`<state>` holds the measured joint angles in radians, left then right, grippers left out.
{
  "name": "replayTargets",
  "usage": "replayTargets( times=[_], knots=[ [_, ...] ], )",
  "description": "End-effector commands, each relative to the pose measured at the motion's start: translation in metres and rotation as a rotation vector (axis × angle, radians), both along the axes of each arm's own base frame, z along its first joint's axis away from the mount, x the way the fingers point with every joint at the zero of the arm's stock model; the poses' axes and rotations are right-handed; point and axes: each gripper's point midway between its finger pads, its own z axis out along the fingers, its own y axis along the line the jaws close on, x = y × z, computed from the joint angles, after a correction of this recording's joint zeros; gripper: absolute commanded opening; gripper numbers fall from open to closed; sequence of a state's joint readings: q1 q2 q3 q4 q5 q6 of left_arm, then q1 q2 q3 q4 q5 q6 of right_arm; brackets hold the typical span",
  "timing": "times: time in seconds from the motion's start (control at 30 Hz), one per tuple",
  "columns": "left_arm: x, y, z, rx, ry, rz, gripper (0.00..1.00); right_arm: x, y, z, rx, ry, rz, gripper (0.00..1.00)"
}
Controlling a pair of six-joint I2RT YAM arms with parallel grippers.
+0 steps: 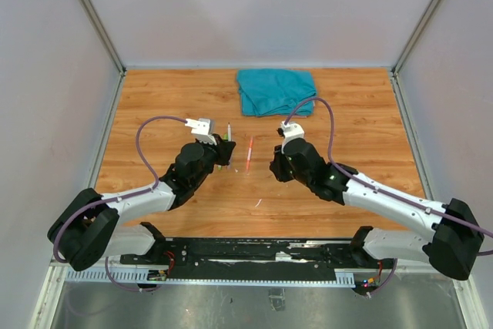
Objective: Insert the pens into the pen caps
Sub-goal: Insert the pen cap onto the pen.
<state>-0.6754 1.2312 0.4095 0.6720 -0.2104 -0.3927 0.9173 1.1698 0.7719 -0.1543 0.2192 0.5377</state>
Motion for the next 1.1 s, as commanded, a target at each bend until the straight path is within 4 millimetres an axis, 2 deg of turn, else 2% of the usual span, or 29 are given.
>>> replayTargets(
  times=[0.0, 0.27, 0.4, 0.6, 0.7, 0.87, 1.07],
  knots=[
    [0.002, -0.006, 0.02, -0.033, -0.059, -0.029, 0.01, 0.015, -0.012, 0.017, -0.022, -0.106, 0.029, 0.01],
    [-0.009, -0.022, 0.028, -0.086, -0.075, -0.13, 0.01, 0.031, -0.016, 0.042, 0.199, -0.172, 0.061, 0.01],
    [-0.028, -0.045, 0.04, -0.113, -0.116, -0.251, 0.01, 0.037, -0.013, 0.061, 0.331, -0.22, 0.087, 0.01],
    [-0.05, -0.069, 0.048, -0.085, -0.183, -0.324, 0.01, 0.039, -0.007, 0.084, 0.419, -0.294, 0.134, 0.01],
    [-0.054, -0.07, 0.05, -0.074, -0.199, -0.327, 0.01, 0.038, -0.006, 0.1, 0.482, -0.356, 0.141, 0.01],
    [-0.068, -0.068, 0.065, -0.124, -0.267, -0.351, 0.01, 0.031, -0.003, 0.137, 0.615, -0.478, 0.173, 0.01],
    [-0.076, -0.076, 0.063, -0.125, -0.283, -0.407, 0.0, 0.027, 0.002, 0.162, 0.736, -0.554, 0.211, 0.01]
  ],
)
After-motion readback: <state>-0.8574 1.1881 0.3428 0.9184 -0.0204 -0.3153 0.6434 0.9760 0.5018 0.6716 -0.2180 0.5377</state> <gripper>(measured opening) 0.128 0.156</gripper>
